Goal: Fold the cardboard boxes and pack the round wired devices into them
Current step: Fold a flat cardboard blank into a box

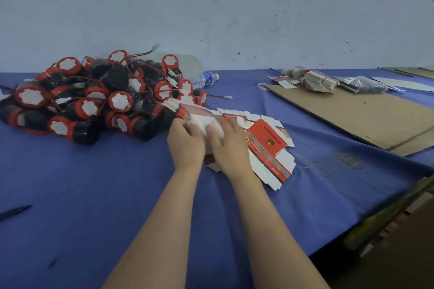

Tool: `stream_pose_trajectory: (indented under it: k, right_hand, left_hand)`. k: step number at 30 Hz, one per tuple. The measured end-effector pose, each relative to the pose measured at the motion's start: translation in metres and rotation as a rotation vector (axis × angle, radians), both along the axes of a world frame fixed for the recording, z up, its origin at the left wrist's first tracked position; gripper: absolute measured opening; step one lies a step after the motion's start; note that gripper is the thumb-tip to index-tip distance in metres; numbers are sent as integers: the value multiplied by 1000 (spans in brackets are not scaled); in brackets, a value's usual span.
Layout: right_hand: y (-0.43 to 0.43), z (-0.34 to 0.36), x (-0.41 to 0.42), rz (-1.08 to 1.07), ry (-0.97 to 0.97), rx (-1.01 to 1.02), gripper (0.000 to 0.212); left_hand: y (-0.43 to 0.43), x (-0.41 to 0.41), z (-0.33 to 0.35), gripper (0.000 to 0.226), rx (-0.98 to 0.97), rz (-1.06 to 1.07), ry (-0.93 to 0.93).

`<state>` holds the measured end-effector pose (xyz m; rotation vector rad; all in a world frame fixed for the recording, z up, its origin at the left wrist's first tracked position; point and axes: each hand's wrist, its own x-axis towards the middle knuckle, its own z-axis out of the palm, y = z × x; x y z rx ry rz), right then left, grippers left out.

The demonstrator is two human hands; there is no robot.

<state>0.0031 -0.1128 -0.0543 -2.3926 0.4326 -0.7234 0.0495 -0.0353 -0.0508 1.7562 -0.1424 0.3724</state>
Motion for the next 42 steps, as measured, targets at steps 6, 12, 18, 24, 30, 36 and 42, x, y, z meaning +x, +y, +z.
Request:
stream_pose_trajectory:
  k: [6, 12, 18, 24, 30, 36, 42]
  right_hand:
    - [12, -5, 6, 69, 98, 22, 49]
    - [9, -11, 13, -76, 185, -23, 47]
    - [10, -16, 14, -132, 186, -71, 42]
    - [11, -9, 13, -223, -48, 12, 32]
    - [11, 5, 11, -116, -353, 203, 32]
    - [9, 21, 3, 28, -476, 163, 35]
    - [-24, 19, -27, -190, -469, 172, 37]
  left_hand:
    - [10, -3, 2, 16, -29, -44, -167]
    - [26, 7, 5, 9, -170, -82, -44]
    - [30, 9, -13, 22, -631, -286, 440]
    - [33, 21, -10, 23, -984, -230, 503]
    - [29, 13, -2, 32, -862, -216, 299]
    - [20, -1, 46, 22, -1019, -303, 145]
    - [-24, -23, 43, 26, -967, -503, 361]
